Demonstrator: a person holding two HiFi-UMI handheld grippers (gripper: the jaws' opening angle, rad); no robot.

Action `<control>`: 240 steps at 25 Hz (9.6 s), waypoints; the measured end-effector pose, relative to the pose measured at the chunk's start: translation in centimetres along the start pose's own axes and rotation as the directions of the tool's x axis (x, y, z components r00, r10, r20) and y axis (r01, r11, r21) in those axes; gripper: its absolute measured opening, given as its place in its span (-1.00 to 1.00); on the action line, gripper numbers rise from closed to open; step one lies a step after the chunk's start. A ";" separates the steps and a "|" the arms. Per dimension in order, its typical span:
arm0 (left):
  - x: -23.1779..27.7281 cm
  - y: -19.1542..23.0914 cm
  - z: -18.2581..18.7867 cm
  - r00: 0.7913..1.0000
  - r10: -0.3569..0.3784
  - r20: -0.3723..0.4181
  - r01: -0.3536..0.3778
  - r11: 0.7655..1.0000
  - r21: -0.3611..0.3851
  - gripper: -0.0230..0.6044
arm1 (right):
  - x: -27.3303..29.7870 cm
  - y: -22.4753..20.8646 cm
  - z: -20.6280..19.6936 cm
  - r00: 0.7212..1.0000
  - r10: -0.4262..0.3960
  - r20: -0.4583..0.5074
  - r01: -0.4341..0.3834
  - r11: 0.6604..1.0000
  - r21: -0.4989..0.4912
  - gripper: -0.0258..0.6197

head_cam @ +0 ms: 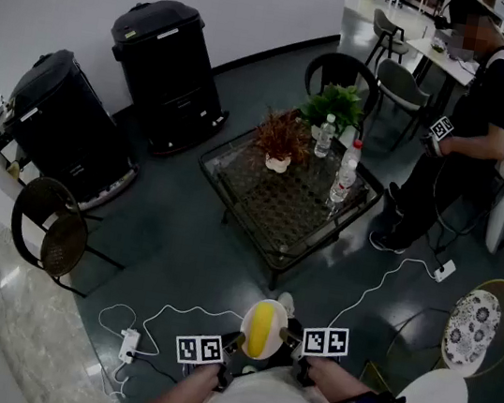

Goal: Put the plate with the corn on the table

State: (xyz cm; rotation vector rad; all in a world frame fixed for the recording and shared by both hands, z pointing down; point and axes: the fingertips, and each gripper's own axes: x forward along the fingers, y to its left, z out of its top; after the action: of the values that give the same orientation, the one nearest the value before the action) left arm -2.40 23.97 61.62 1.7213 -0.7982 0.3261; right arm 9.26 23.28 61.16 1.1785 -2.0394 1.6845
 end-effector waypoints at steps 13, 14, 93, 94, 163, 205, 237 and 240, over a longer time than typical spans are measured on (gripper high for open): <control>-10.5 0.3 -8.5 0.995 0.052 0.081 -0.046 0.996 -0.077 -0.82 | -2.1 6.9 -9.9 0.994 0.062 -0.094 -0.069 0.995 -0.068 -0.79; -10.7 0.5 -8.6 0.995 0.051 0.088 -0.044 0.996 -0.083 -0.82 | -2.1 7.1 -9.9 0.993 0.070 -0.092 -0.077 0.994 -0.075 -0.79; -10.7 0.4 -7.5 0.987 0.057 0.153 -0.046 0.996 -0.071 -0.82 | -1.9 7.8 -8.6 0.991 0.131 -0.038 -0.133 0.988 -0.079 -0.79; -10.6 0.4 -7.4 0.987 0.058 0.151 -0.047 0.996 -0.075 -0.82 | -1.8 7.7 -8.4 0.991 0.130 -0.040 -0.133 0.988 -0.077 -0.79; -3.1 9.7 28.9 0.995 0.032 0.095 -0.030 0.999 -0.020 -0.82 | 18.5 12.1 22.3 0.993 0.113 0.040 -0.112 0.994 -0.009 -0.79; 4.1 16.8 40.3 0.994 0.075 0.076 -0.066 0.992 -0.112 -0.82 | 29.7 8.6 33.0 0.992 0.110 -0.069 -0.108 0.994 0.028 -0.79; 16.1 19.3 42.6 0.993 0.079 -0.092 -0.079 0.997 0.002 -0.82 | 32.7 -2.4 37.0 1.000 0.013 0.007 -0.013 0.994 0.110 -0.79; 17.1 19.2 42.9 0.994 0.076 -0.083 -0.076 0.997 -0.002 -0.82 | 32.8 -3.2 37.7 1.000 0.011 0.011 -0.012 0.994 0.105 -0.79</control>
State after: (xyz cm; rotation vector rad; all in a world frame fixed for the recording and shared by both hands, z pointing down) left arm -10.51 -24.08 72.81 1.6645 -0.8041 0.4444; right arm 1.54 -24.79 72.91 1.2123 -1.9883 1.8152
